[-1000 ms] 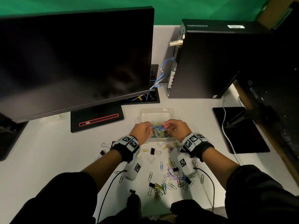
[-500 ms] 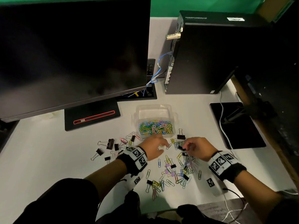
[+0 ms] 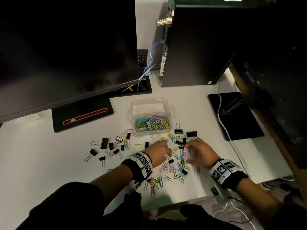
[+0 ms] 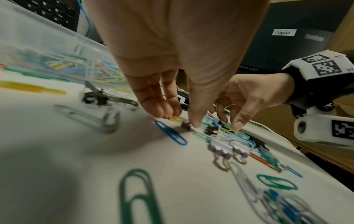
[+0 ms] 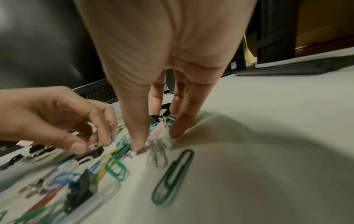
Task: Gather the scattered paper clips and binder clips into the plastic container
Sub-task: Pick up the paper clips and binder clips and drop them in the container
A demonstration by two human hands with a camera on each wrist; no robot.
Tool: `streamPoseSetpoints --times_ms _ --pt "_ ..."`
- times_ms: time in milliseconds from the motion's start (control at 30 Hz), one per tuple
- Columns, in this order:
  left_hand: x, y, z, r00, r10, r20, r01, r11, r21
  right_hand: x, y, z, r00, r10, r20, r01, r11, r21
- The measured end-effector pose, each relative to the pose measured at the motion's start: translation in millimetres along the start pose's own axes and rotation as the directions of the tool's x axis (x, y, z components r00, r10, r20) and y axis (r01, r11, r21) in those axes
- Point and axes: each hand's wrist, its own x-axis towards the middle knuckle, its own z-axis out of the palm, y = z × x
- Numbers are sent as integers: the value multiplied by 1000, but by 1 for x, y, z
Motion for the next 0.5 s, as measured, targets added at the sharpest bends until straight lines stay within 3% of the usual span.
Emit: streamPoseSetpoints --times_ms 100,267,500 --pt "-7 -11 -7 997 -49 -51 50 999 17 -2 6 -5 1000 22 -21 -21 999 35" --pt "-16 -24 -15 989 -133 -62 135 990 30 -5 22 -3 989 120 85 -116 992 -45" --pt "10 3 -7 997 -74 -13 75 989 130 3 24 6 999 45 -3 -45 997 55"
